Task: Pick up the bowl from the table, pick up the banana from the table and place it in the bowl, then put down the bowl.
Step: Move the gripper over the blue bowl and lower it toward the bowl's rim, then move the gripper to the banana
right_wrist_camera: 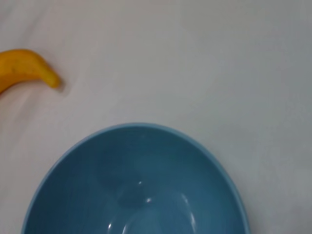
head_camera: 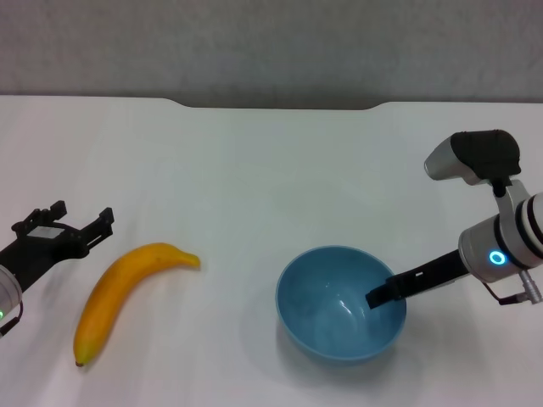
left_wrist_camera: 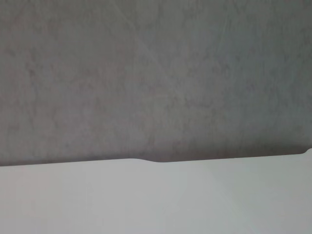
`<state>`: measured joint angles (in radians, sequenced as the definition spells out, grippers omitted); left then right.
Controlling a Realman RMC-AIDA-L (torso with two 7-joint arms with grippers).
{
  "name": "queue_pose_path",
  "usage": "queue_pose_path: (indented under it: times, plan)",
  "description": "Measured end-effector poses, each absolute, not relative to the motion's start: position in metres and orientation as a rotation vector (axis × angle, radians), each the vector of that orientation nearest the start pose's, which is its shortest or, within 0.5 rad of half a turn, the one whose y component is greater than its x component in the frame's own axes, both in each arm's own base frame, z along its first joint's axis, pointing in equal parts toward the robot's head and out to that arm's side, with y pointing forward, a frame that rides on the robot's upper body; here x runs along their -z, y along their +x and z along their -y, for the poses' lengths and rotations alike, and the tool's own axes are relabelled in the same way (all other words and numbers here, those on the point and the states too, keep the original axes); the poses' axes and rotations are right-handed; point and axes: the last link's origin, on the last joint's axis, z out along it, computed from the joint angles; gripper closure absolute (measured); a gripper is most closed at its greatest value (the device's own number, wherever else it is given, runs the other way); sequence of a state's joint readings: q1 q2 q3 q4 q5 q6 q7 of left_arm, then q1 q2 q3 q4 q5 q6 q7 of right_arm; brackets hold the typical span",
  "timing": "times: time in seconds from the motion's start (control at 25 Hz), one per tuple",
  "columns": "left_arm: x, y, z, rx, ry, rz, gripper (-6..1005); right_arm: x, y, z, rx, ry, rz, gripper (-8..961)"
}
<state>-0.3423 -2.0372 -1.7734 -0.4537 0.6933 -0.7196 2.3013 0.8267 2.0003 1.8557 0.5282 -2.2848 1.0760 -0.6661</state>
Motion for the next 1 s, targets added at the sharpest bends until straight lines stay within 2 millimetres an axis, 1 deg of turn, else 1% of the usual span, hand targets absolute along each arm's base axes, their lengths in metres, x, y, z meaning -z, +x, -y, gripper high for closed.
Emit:
queue_pose_path:
  times: [0.16,0.4,0.64,0.84,1.0]
  plan:
    - [0.005,-0.349,-0.351,0.539,-1.889,0.825,179,0.049,0.242,-0.403,0.193,-2.444,-1.362,526]
    - [0.005,-0.350,-0.350,0.535,-1.889,0.821,181,0.048,0.244,-0.405,0.186,-2.431,-1.323,748]
    - [0.006,-0.353,-0.348,0.532,-1.886,0.835,182,0.048,0.247,-0.406,0.174,-2.416,-1.309,835]
    - [0.013,-0.351,-0.349,0.531,-1.906,0.846,184,0.045,0.250,-0.406,0.139,-2.393,-1.303,907]
    - [0.019,-0.345,-0.349,0.539,-1.946,0.865,185,0.036,0.256,-0.403,0.094,-2.360,-1.299,916]
